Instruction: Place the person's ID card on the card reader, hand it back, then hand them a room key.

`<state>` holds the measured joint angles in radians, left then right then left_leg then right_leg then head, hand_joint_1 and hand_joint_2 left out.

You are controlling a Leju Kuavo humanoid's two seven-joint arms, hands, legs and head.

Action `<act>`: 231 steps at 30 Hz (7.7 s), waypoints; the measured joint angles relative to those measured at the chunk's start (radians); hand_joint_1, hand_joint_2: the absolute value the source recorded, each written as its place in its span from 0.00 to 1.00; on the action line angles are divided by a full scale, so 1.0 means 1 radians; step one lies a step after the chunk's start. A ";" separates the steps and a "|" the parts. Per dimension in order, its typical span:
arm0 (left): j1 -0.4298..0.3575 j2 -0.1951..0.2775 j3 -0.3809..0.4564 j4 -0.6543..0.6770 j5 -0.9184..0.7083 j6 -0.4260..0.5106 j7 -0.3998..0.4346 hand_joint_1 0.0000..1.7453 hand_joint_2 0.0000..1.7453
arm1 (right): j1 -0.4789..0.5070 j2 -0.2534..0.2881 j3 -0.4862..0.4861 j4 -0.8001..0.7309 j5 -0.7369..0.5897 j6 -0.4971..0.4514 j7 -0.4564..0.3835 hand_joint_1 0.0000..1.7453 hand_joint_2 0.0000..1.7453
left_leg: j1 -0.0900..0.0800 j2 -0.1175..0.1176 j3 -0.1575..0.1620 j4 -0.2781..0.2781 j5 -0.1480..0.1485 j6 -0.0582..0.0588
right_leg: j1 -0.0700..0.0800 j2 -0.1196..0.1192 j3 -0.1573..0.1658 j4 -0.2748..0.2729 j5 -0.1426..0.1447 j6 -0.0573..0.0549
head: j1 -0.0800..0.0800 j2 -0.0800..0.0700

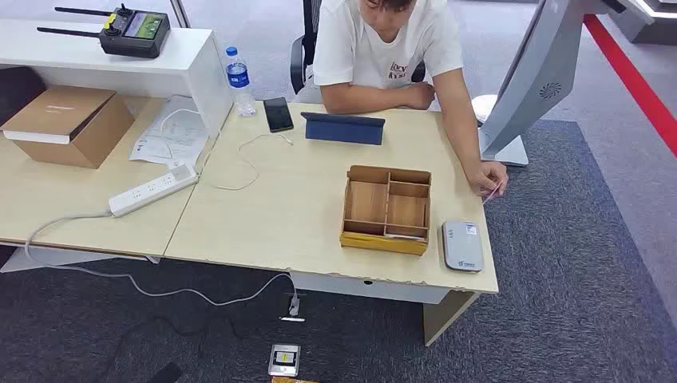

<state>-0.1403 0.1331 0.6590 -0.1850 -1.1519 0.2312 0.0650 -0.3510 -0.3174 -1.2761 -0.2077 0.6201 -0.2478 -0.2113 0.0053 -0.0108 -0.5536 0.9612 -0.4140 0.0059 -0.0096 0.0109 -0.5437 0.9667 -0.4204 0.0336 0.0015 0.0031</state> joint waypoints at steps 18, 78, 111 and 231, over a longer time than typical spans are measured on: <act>-0.013 -0.005 -0.005 0.000 -0.038 -0.012 -0.045 0.00 0.00 | -0.147 -0.037 0.548 -0.733 -0.905 -0.324 0.006 0.00 1.00 | -0.003 0.003 -0.002 0.000 0.002 0.002 | -0.003 0.002 -0.002 0.002 0.002 0.002 | 0.000 0.000; 0.001 0.023 -0.095 0.000 -0.109 -0.047 -0.091 0.00 0.00 | -0.712 0.109 1.614 -0.296 0.241 -0.141 -0.064 1.00 1.00 | -0.001 -0.007 -0.007 0.000 0.005 0.000 | -0.001 -0.005 -0.006 0.004 0.002 0.002 | 0.000 0.000; 0.004 0.024 -0.095 0.002 -0.086 -0.053 -0.060 0.00 0.00 | -0.617 0.087 1.615 -0.291 0.110 -0.024 -0.085 1.00 1.00 | -0.001 -0.007 -0.007 0.001 0.005 0.000 | -0.001 -0.004 -0.007 0.003 0.002 0.002 | 0.000 0.000; 0.015 0.021 -0.095 0.002 -0.124 -0.039 -0.060 0.00 0.00 | -0.190 0.069 1.702 -0.403 0.094 0.021 -0.013 1.00 1.00 | 0.000 -0.006 -0.006 0.001 0.004 0.001 | 0.000 -0.004 -0.005 0.002 0.002 0.001 | 0.000 0.000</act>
<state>-0.1249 0.1545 0.5638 -0.1827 -1.2757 0.1924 0.0050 -0.5411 -0.2482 0.4261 -0.6106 0.7140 -0.2268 -0.2247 0.0054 -0.0172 -0.5595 0.9617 -0.4098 0.0068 -0.0099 0.0072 -0.5491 0.9690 -0.4185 0.0350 0.0016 0.0031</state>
